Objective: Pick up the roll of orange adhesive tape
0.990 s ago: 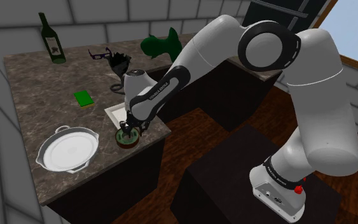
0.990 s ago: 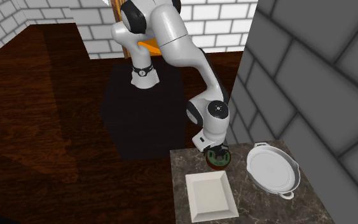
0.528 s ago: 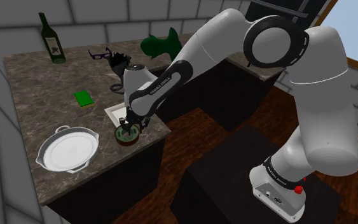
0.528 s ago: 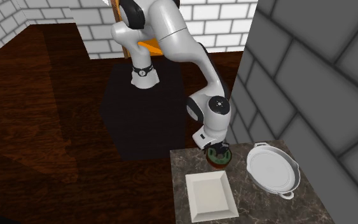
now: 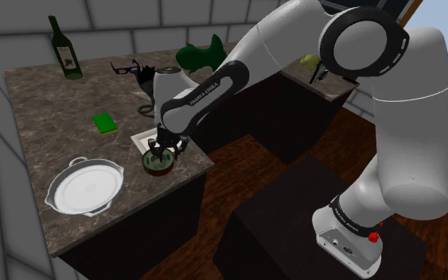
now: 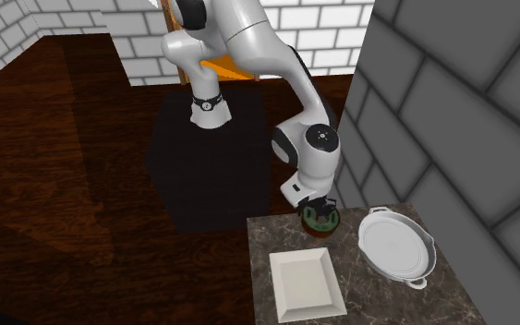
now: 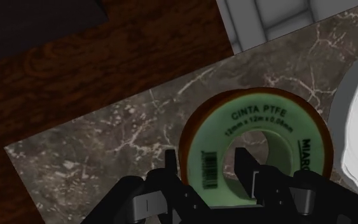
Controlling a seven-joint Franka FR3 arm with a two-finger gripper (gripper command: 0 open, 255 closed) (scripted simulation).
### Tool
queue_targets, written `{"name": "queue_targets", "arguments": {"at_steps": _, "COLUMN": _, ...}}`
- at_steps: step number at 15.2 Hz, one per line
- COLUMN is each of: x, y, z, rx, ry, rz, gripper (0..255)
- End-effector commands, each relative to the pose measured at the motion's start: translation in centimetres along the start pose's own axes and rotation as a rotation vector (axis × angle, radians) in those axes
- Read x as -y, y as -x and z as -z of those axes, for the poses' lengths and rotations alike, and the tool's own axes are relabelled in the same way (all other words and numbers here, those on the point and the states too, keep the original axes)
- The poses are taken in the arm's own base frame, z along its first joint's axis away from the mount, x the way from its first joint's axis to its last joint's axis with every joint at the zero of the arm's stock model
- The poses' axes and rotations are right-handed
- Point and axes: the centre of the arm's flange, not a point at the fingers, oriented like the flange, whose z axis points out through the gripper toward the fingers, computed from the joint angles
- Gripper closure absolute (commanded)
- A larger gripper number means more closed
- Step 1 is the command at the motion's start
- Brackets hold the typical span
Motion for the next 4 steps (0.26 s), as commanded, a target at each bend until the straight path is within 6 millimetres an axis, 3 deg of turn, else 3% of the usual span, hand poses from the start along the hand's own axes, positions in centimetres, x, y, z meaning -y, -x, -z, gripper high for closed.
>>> {"name": "queue_targets", "arguments": {"at_steps": 1, "x": 0.06, "y": 0.11, "z": 0.99, "rx": 0.000, "ry": 0.000, "rz": 0.000, "gripper": 255}}
{"name": "queue_targets", "arguments": {"at_steps": 4, "x": 0.08, "y": 0.17, "z": 1.59, "rx": 0.000, "ry": 0.000, "rz": 0.000, "gripper": 255}}
